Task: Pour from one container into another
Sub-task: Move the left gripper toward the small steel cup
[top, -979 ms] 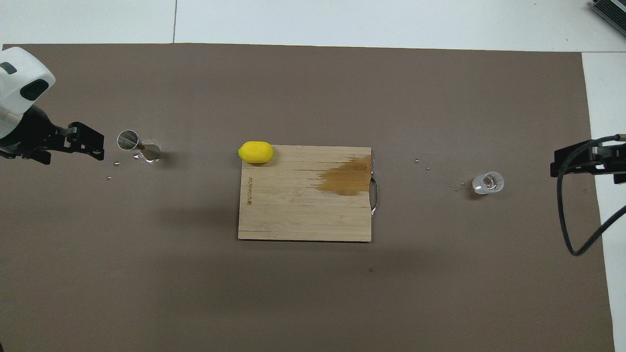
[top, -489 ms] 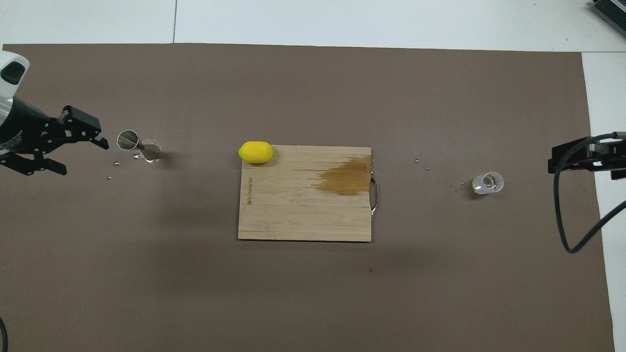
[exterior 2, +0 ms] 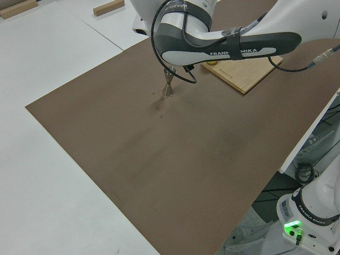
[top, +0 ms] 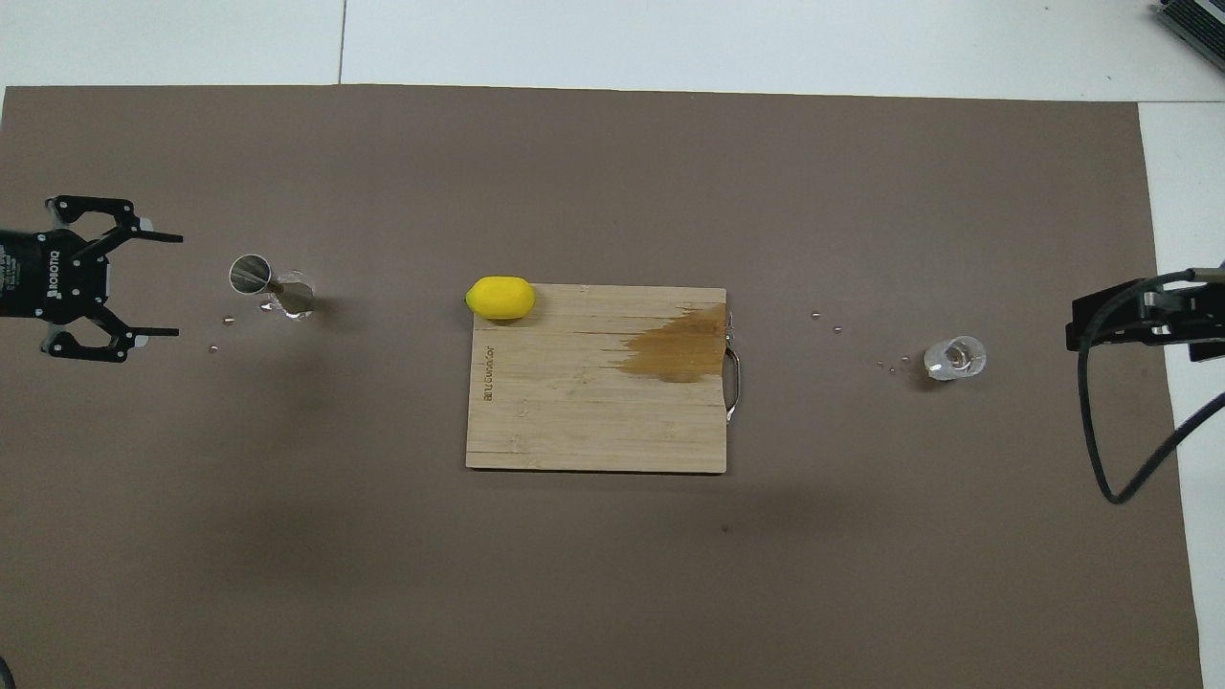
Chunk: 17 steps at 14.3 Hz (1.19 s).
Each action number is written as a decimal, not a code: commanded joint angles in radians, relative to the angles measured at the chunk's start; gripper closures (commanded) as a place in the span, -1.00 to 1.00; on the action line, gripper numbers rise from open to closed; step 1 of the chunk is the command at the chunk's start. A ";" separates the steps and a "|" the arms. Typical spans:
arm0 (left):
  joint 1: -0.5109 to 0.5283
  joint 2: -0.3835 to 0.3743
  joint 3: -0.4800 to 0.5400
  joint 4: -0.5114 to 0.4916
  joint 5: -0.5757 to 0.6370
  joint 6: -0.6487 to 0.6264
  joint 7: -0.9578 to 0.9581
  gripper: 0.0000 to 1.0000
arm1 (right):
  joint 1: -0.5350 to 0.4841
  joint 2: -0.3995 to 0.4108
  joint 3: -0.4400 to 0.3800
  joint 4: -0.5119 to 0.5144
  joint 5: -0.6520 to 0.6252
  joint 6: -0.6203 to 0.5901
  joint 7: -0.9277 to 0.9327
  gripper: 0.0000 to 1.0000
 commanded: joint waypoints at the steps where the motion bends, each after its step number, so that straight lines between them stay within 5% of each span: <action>1: -0.004 -0.093 0.003 -0.190 -0.178 0.171 -0.154 -1.00 | -0.016 -0.028 0.003 -0.024 0.020 0.000 -0.032 -1.00; 6: 0.012 -0.078 0.000 -0.310 -0.488 0.265 -0.148 -1.00 | -0.015 -0.040 0.003 -0.024 0.023 0.002 -0.029 -1.00; 17: -0.006 0.062 -0.006 -0.307 -0.712 0.349 -0.053 -1.00 | -0.027 -0.017 -0.005 -0.026 0.020 0.066 -0.005 -1.00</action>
